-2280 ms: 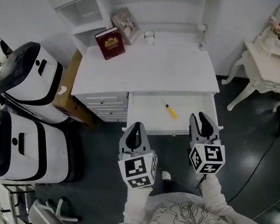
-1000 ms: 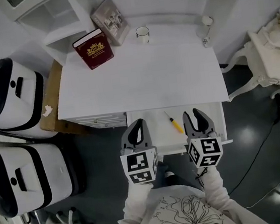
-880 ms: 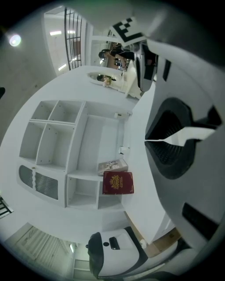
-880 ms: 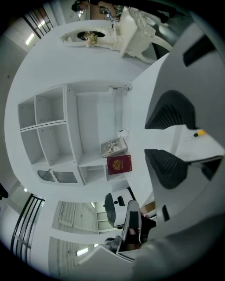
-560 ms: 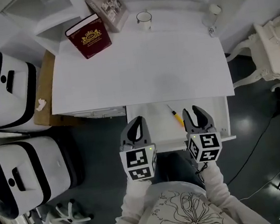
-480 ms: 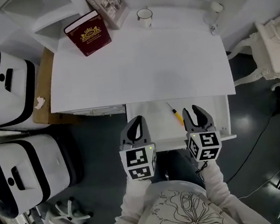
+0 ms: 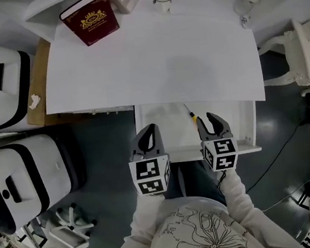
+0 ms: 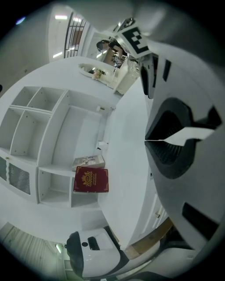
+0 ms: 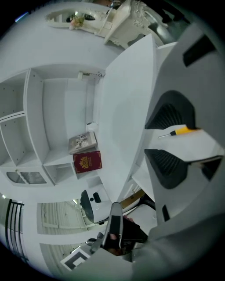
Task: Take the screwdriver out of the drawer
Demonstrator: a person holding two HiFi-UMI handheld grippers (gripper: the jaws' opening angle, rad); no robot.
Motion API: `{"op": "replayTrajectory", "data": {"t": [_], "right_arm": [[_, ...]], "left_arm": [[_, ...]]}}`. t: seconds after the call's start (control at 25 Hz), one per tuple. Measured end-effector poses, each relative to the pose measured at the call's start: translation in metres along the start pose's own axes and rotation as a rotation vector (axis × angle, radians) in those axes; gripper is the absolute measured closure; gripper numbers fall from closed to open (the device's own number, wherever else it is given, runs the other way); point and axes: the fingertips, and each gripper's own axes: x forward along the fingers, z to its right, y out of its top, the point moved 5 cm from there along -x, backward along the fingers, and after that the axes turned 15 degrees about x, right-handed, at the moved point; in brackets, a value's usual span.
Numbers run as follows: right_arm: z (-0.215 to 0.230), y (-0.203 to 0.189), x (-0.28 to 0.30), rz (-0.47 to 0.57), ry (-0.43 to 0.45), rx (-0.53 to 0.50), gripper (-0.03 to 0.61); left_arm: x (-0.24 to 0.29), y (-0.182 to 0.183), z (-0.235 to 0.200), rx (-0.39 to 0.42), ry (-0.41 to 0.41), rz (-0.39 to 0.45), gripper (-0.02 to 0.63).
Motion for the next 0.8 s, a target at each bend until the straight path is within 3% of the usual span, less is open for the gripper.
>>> {"op": "replayTrajectory", "data": {"t": [0.8], "right_arm": [[0.034,-0.072,0.087,-0.28,0.065,-0.117,0.456]], "left_arm": [[0.046,-0.055,0.017,-0.067,-0.005,-0.161,0.604]]}}
